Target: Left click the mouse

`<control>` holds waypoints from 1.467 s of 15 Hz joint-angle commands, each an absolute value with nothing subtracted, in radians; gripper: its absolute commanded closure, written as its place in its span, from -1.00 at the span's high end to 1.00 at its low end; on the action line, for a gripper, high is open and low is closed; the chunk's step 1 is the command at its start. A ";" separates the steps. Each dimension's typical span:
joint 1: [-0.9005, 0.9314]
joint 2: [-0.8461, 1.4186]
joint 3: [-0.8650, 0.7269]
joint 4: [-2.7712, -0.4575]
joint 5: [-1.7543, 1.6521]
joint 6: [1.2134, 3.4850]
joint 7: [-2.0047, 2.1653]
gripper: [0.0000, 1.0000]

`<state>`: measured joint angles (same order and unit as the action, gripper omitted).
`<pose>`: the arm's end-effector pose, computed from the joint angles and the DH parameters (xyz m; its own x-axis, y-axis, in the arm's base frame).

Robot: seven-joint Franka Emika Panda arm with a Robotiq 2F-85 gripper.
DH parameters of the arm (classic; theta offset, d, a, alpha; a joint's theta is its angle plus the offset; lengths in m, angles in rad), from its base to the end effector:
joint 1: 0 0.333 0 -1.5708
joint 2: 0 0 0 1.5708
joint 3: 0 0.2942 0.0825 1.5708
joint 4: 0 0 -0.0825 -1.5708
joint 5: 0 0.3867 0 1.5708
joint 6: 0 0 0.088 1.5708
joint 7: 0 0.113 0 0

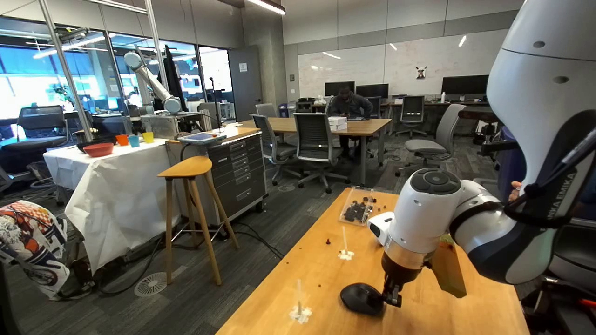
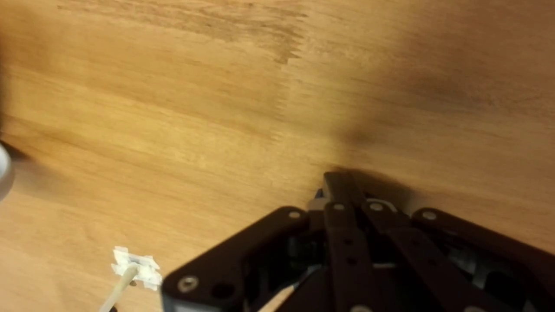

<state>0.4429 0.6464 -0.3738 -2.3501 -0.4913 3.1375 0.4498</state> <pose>0.4808 0.0481 0.0603 0.9633 0.2148 0.1610 0.1753 -0.9576 0.2287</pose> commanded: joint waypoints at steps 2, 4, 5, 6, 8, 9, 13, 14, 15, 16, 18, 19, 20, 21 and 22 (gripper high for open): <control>0.420 0.566 -0.354 -2.389 -0.495 3.159 0.438 -0.94; 0.400 0.519 -0.338 -2.402 -0.496 3.151 0.429 -0.92; 0.389 0.489 -0.329 -2.410 -0.495 3.145 0.425 -0.93; 0.368 0.461 -0.310 -2.418 -0.493 3.139 0.418 -0.93; 0.318 0.394 -0.267 -2.436 -0.489 3.120 0.402 -0.95; 0.274 0.360 -0.225 -2.446 -0.481 3.104 0.388 -0.95; 0.042 0.236 0.059 -2.519 -0.213 2.983 0.112 -0.95; -0.010 0.214 0.130 -2.522 -0.129 2.930 0.038 -0.94; -0.081 0.188 0.208 -2.507 -0.050 2.860 -0.036 -0.95; -0.128 0.168 0.257 -2.492 0.019 2.796 -0.097 -0.93; -0.113 0.114 0.237 -2.455 0.148 2.656 -0.205 -0.92; -0.099 0.091 0.208 -2.438 0.166 2.596 -0.225 -0.95; -0.090 0.064 0.183 -2.420 0.181 2.531 -0.246 -0.93; -0.079 0.047 0.155 -2.401 0.172 2.478 -0.249 -0.92; -0.073 0.031 0.134 -2.380 0.165 2.429 -0.252 -0.92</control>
<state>-0.0920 0.1007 0.1890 -2.4234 0.1412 2.5734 -0.2012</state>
